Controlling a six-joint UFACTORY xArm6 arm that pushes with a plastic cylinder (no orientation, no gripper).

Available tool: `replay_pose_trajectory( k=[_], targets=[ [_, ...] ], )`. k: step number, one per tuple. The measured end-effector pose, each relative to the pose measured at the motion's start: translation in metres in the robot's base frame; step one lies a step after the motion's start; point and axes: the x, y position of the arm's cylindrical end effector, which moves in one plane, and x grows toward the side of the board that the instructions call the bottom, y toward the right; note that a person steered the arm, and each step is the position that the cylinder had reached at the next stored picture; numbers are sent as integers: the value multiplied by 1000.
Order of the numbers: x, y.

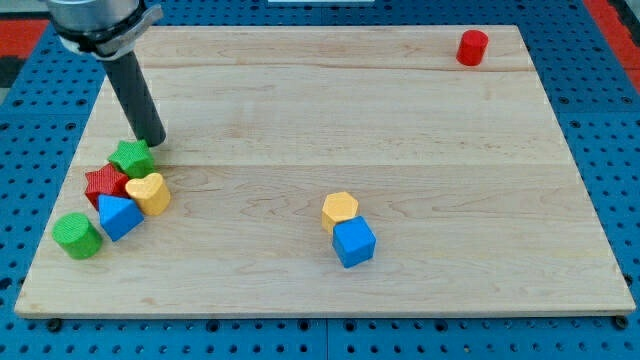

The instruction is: Move the red circle to the top right of the green star

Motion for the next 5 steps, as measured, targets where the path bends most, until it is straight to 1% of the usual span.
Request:
replay_pose_trajectory(
  k=[1, 2, 3, 4, 5],
  targets=[
    [15, 1],
    [8, 68],
    [1, 166],
    [-30, 261],
    [-76, 358]
  ],
)
